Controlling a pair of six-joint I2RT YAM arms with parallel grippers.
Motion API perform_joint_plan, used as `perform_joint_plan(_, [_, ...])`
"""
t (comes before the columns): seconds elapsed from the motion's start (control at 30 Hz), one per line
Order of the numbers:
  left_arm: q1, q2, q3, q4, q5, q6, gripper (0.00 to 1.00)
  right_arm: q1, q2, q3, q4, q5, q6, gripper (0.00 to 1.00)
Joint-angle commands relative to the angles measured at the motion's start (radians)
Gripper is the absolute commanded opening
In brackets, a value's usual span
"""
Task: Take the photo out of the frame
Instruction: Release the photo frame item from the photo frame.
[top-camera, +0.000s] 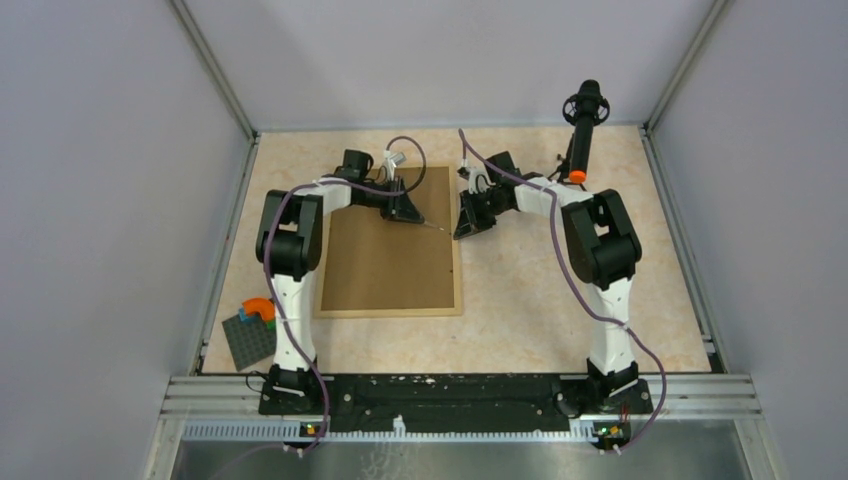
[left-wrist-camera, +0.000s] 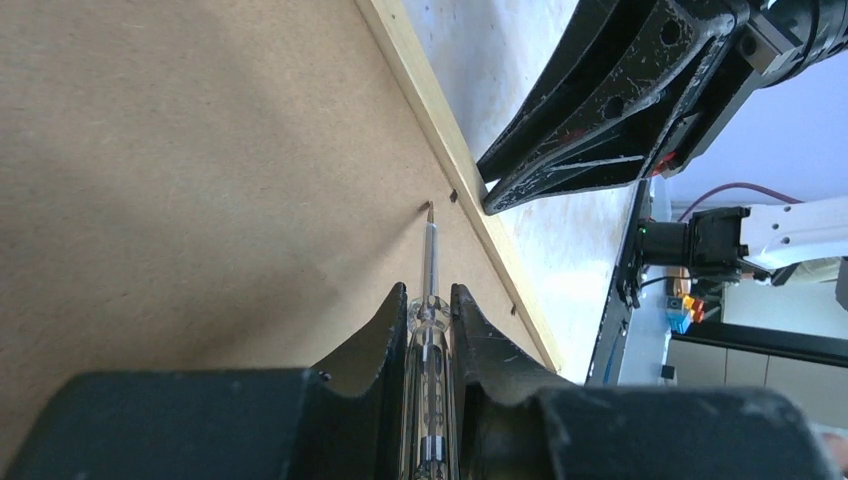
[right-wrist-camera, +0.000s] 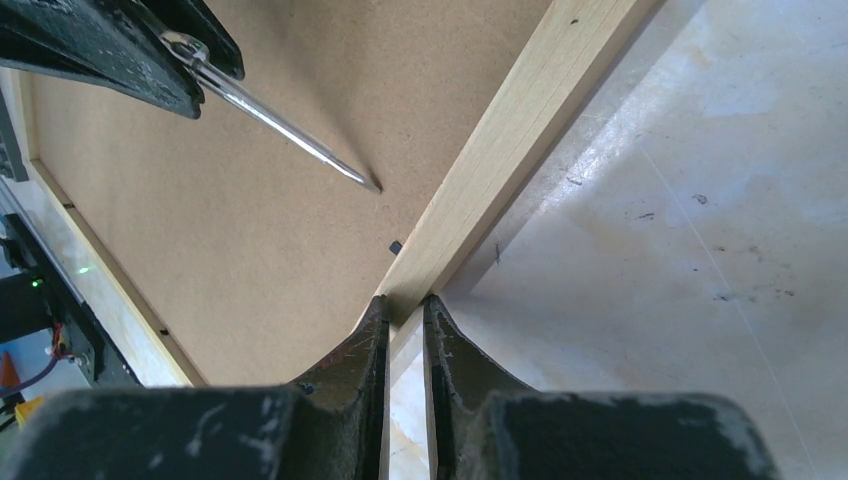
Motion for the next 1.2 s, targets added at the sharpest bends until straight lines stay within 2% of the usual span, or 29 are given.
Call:
perform_joint_plan(0.0, [-0.031, 0.047, -0.001, -0.056, -0.016, 0.055, 0.0, 0.021, 0.125, -0.036, -0.034, 0.233, -0.103, 0.0])
perform_joint_plan(0.33, [-0.045, 0.083, 0.011, -0.084, -0.03, 0.069, 0.0, 0.022, 0.125, -0.037, -0.031, 0.227, -0.104, 0.0])
perform_joint_plan(0.7, [-0.05, 0.067, -0.029, 0.059, -0.155, -0.086, 0.0, 0.023, 0.125, -0.039, -0.03, 0.224, -0.104, 0.0])
perform_joint_plan(1.0, [-0.098, 0.063, -0.036, 0.026, -0.218, -0.028, 0.0, 0.025, 0.128, -0.03, -0.03, 0.222, -0.103, 0.0])
perform_joint_plan(1.17, [-0.129, 0.097, -0.015, -0.004, -0.177, -0.008, 0.0, 0.03, 0.136, -0.024, -0.028, 0.219, -0.101, 0.0])
